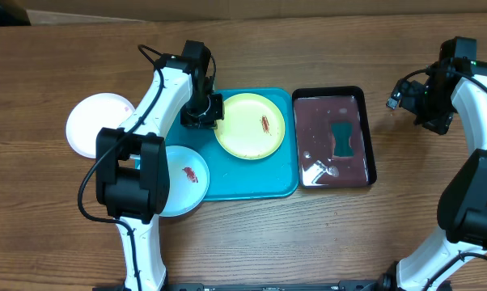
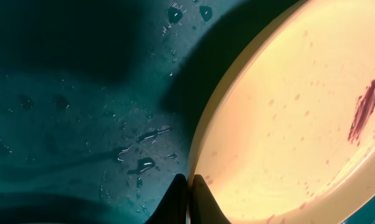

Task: Clean dirty plates on tray and stack at the side
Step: 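Reach the right gripper into the black tray and grasp the green sponge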

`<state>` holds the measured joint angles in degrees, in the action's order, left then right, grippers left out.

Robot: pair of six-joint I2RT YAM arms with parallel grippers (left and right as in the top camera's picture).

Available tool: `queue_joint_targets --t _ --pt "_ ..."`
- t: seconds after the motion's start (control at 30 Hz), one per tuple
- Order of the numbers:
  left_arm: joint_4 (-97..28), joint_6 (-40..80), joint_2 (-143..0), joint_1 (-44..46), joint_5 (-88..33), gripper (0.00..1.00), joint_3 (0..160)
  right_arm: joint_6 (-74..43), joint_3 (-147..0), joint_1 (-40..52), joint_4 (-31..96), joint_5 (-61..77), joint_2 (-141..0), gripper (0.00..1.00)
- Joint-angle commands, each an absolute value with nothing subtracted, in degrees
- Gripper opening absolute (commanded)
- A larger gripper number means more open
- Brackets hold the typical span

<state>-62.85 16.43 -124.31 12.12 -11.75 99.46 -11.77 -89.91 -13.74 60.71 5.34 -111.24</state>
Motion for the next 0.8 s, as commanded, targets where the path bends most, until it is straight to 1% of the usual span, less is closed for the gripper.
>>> queue_joint_targets --t 0.0,0.1,0.17,0.2,0.23,0.27,0.3,0.33,0.43,0.53,0.57,0.67,0.77 --pt "-63.07 17.17 -125.05 12.82 -11.42 0.04 98.74 -12.45 -90.76 -13.63 60.49 5.78 -110.76 1.0" --pt "-63.07 17.17 -125.05 12.82 -11.42 0.05 98.72 -14.63 -90.76 -13.56 63.57 13.96 -110.74 1.0" --pt "-63.05 17.17 -125.05 12.82 -11.42 0.05 98.72 -13.04 -90.8 -13.58 65.32 19.97 -110.74 1.0" --pt "-63.07 17.15 -125.05 12.82 -11.42 0.05 98.72 -11.33 -90.83 -13.58 66.19 23.49 -110.72 0.95" --pt "-63.05 17.17 -125.05 12.82 -11.42 0.06 98.72 -10.85 -90.83 -13.45 67.53 25.91 -110.72 0.8" --pt "-63.05 17.17 -125.05 12.82 -11.42 0.05 98.72 -10.85 -90.78 -13.04 69.28 26.59 -110.72 0.72" --pt "-63.02 17.17 -125.08 12.84 -11.44 0.05 98.72 -10.5 -90.72 -12.27 70.91 26.06 -110.72 0.67" --pt "-63.02 17.17 -125.08 12.84 -11.44 0.05 98.72 -9.96 -90.72 -11.38 72.16 24.99 -110.72 0.65" --pt "-62.92 17.17 -125.05 12.84 -11.42 0.05 98.72 -9.52 -90.72 -7.31 75.31 18.2 -110.72 0.65" --pt "-63.07 17.17 -125.08 12.84 -11.44 0.05 98.72 -9.58 -90.52 -0.14 79.0 5.21 -110.72 0.69" --pt "-63.18 17.17 -125.08 12.84 -11.44 0.06 98.72 -9.58 -90.26 1.15 78.89 3.62 -110.72 0.7" --pt "-63.2 17.17 -125.05 12.84 -11.44 0.06 98.72 -9.58 -88.92 5.85 75.16 -1.58 -110.83 0.71" --pt "-63.22 17.17 -125.08 12.84 -11.42 0.05 98.72 -9.56 -86.96 8.1 70.13 -2.76 -110.83 0.71"
